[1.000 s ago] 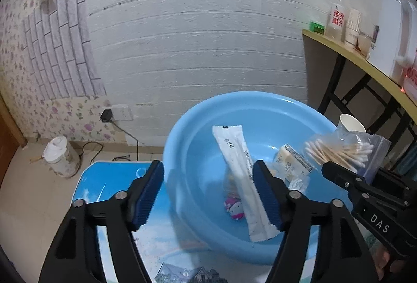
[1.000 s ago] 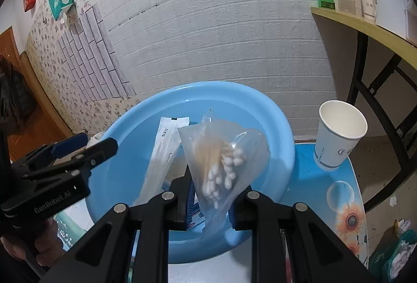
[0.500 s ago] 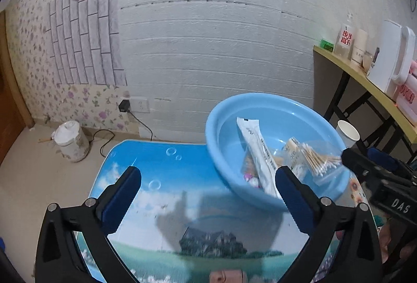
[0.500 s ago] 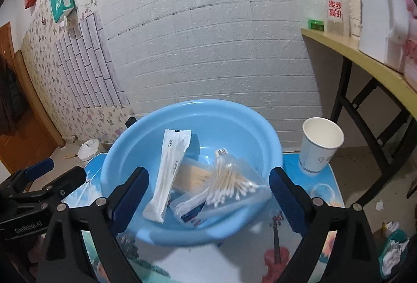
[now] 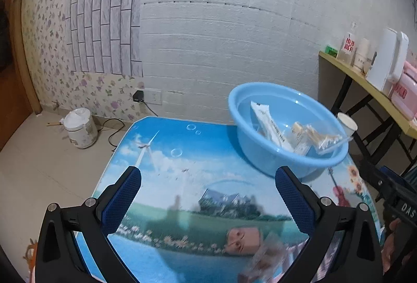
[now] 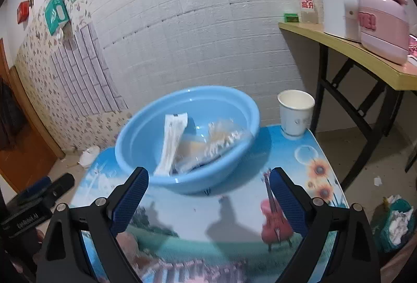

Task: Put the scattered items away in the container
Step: 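Withdraw both tools from the basin toward the remaining items, then move left tool to the pink face-shaped box while right tool approaches the clear bag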

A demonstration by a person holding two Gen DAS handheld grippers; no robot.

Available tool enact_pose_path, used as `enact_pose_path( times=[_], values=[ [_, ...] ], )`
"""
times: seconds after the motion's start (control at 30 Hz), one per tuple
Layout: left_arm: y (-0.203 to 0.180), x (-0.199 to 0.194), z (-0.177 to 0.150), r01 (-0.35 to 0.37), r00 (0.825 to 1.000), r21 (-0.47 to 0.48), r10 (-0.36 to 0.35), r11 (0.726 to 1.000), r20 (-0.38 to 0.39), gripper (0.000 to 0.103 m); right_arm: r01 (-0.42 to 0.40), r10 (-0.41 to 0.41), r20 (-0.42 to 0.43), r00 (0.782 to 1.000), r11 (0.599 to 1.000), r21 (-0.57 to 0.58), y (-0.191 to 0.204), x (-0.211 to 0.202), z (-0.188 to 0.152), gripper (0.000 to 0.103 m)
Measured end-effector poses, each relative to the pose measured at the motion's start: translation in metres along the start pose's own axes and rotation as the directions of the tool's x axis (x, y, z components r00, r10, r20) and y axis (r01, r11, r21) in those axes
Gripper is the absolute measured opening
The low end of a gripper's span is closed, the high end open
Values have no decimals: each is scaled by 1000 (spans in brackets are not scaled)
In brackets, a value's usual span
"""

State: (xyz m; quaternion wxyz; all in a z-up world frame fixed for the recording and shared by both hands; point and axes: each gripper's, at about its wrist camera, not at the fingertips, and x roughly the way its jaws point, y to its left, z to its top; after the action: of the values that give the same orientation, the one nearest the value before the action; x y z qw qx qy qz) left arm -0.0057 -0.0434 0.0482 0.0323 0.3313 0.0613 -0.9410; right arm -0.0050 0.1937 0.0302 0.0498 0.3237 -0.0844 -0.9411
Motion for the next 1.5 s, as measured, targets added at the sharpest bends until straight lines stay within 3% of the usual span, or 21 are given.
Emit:
enact_pose_path(
  times=[0.4,0.53,0.7,0.93,1.2,1.33,1.5],
  values=[
    [13,1,-52,-13,999,29,14,999,-51,103,2,-2,-103,995,1000,0,-10,-4,-63,95],
    [19,4,-71,12,997,22,-10,1000,-70,103,-5,6,-144,990,1000,13,-14,1,-80,95],
    [14,10,-78,34,994,57,-28,998,-104,103,-67,63,-197,978,998,-14,4,8,-92,95],
    [17,18,-77,38,993,50,-32,998,-117,103,-223,194,-246,950,970,-96,40,14,-105,95],
    [23,27,-76,36,991,33,-31,999,-132,103,-284,230,-286,930,945,-161,61,24,-113,95],
    [25,33,-76,45,988,20,-41,999,-152,103,-268,200,-306,931,943,-198,68,34,-117,95],
    [22,36,-77,50,988,36,-44,998,-151,103,-192,113,-289,951,946,-261,71,45,-121,95]
  ],
)
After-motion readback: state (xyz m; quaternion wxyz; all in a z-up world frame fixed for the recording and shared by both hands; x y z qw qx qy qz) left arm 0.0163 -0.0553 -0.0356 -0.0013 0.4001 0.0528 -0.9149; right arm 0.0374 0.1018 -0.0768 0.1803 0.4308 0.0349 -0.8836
